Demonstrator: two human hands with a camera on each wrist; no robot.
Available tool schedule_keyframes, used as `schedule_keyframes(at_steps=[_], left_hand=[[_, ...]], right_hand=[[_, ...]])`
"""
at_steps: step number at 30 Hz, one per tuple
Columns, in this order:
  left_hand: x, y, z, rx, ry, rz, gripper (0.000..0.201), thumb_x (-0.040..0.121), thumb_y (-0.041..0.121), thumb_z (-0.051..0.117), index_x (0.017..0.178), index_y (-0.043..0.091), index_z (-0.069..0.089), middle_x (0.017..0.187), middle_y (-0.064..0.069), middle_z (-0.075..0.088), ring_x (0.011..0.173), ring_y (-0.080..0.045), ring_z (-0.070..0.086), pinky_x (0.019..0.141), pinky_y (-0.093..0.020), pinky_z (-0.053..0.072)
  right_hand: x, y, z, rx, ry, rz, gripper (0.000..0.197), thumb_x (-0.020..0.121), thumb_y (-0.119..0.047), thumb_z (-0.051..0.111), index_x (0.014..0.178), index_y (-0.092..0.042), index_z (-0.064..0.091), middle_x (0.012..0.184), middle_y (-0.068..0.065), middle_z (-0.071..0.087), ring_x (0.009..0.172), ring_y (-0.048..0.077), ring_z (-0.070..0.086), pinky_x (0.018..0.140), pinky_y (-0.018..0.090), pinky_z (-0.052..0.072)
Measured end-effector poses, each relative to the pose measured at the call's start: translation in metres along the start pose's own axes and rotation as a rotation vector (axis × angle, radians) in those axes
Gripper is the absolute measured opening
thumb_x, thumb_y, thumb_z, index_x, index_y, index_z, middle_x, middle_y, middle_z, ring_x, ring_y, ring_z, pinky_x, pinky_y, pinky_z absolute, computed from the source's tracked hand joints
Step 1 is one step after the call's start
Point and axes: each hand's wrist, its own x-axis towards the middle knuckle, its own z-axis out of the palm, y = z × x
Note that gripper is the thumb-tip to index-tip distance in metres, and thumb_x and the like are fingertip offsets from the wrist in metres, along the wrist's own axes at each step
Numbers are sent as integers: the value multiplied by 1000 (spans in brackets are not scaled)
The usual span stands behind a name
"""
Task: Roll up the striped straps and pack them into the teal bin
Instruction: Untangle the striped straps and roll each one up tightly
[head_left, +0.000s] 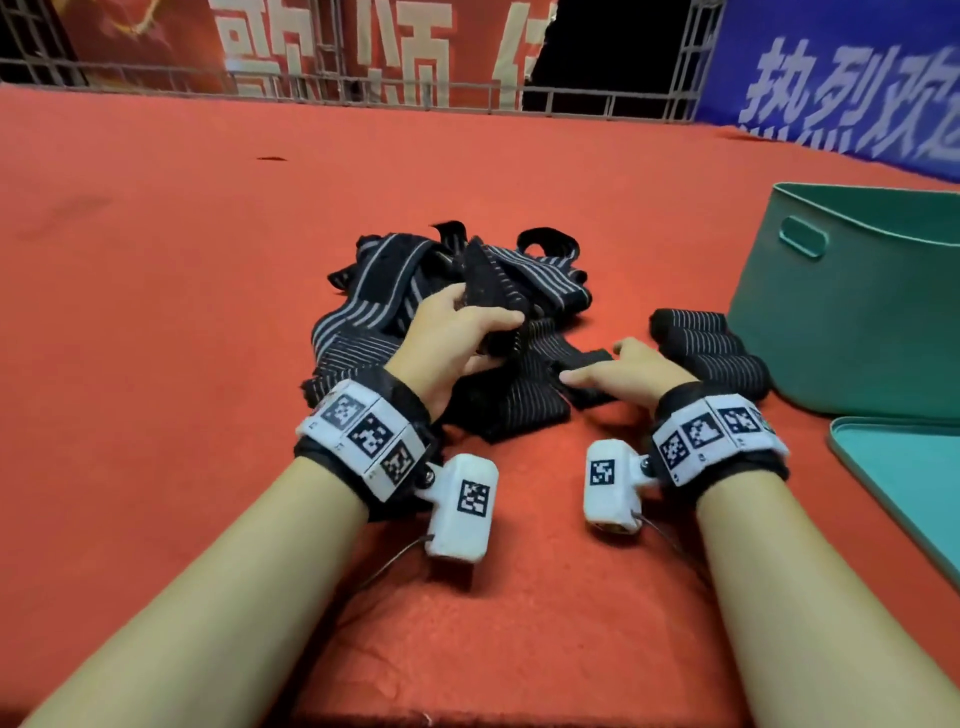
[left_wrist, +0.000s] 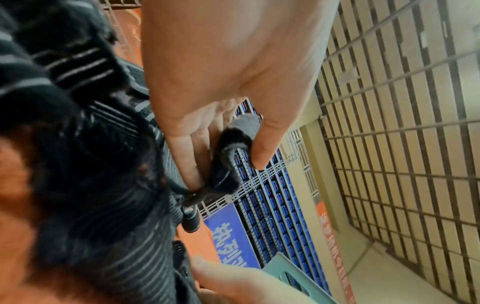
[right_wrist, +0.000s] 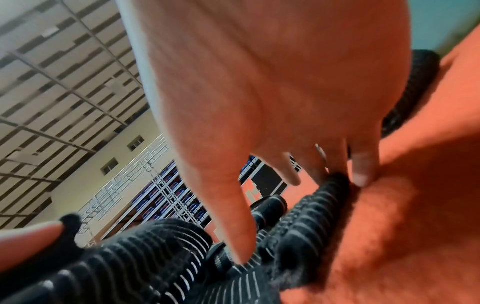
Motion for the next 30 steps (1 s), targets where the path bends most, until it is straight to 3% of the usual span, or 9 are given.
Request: schedule_keyframes(at_steps=[3, 7, 10, 13, 16, 19, 23, 26, 30], left_hand=[[-5, -3, -7, -79, -53, -8, 27, 91, 5, 70, 117, 8, 69, 114, -8, 76, 96, -20, 74, 89, -40, 61], [-12, -1, -12, -166, -61, 2, 27, 93, 15, 69, 120, 13, 67, 109, -2, 77, 93, -15, 73, 80, -33, 60], [-20, -2, -13, -204, -53, 19, 33, 93, 19, 68, 125, 12, 65, 110, -1, 76, 94, -13, 72, 76, -29, 58], [-31, -1, -17, -279, -37, -6, 29, 95, 23, 63, 122, 14, 67, 107, -1, 76, 93, -13, 70, 74, -27, 57], [-39, 0, -21, -328, -42, -39, 20, 97, 30, 59, 109, 20, 72, 106, 1, 75, 97, -14, 69, 75, -29, 57], [-47, 3, -22, -335, -43, -48, 24, 97, 32, 58, 113, 20, 72, 106, 1, 75, 99, -15, 68, 75, -31, 58], [-52, 4, -17, -313, -53, -18, 31, 97, 28, 60, 125, 16, 67, 105, 3, 75, 94, -13, 69, 74, -28, 58], [-52, 4, -17, -310, -60, 2, 31, 96, 26, 60, 125, 16, 67, 104, 3, 74, 91, -12, 69, 79, -29, 56], [-52, 6, -20, -283, -41, 47, 40, 91, 29, 65, 126, 11, 66, 107, 1, 74, 94, -14, 66, 92, -34, 51]], right_hand=[[6, 6, -2, 6, 13, 6, 53, 81, -27, 87, 120, -11, 54, 112, 11, 60, 100, 27, 60, 86, 35, 54], [4, 4, 3, 288, 38, -129, 7, 90, -14, 76, 89, -10, 69, 86, 10, 70, 71, 22, 60, 52, 25, 47], [-5, -10, -3, 228, 184, -303, 18, 93, -22, 72, 93, -4, 73, 85, 13, 72, 71, 27, 62, 65, 38, 54], [-18, -23, -10, 245, 335, -463, 23, 92, -35, 67, 87, -13, 72, 86, 7, 76, 85, 29, 73, 79, 51, 61], [-34, -23, -12, 271, 427, -633, 23, 94, -38, 64, 78, -23, 69, 69, -14, 65, 74, 14, 64, 75, 44, 57], [-48, -23, -8, 668, 369, -662, 10, 96, -28, 67, 88, -26, 74, 87, -12, 72, 89, 10, 64, 81, 45, 59], [-62, -37, -18, 1204, 325, -669, 8, 95, -22, 70, 97, -18, 75, 112, 9, 75, 119, 31, 67, 108, 52, 50], [-73, -46, -24, 1235, 252, -661, 6, 101, -22, 65, 98, -18, 69, 103, 4, 77, 107, 26, 71, 95, 42, 57], [-72, -39, -12, 926, 364, -666, 21, 94, -34, 73, 84, -16, 74, 84, -4, 75, 75, 8, 65, 73, 27, 52]])
